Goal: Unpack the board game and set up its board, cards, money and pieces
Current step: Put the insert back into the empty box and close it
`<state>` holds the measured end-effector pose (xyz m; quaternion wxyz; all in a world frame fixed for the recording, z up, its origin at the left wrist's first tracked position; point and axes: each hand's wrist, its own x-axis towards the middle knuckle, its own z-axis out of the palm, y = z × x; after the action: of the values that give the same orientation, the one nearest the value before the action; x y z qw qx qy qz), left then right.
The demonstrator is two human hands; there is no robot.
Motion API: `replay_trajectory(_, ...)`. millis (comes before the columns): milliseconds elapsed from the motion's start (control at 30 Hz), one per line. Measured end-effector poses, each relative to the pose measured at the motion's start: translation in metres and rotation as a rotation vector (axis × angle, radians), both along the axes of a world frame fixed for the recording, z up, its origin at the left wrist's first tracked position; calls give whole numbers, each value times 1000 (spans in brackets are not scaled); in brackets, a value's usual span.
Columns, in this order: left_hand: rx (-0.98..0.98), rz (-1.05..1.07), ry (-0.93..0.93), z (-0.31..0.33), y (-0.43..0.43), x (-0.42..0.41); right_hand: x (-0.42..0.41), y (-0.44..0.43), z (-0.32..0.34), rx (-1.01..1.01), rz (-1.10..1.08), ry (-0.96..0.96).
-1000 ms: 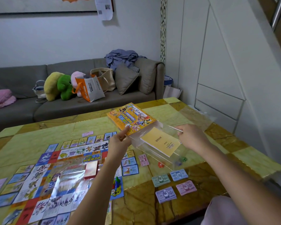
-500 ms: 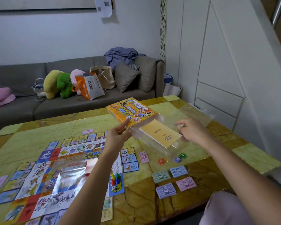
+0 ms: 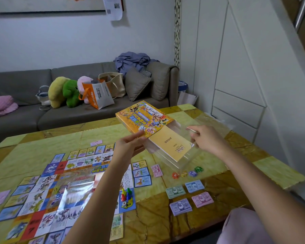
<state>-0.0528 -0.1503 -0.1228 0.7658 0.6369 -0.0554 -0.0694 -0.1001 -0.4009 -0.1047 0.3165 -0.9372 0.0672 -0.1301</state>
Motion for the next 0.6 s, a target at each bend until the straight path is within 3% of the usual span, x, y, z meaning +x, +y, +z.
replay_trajectory(300,-94,49,73,6,-24,-8,3,12,-3,-43,-61,-3)
replay_trajectory(600,-25,196,118,3,-36,-6,11,21,11,79,-26,243)
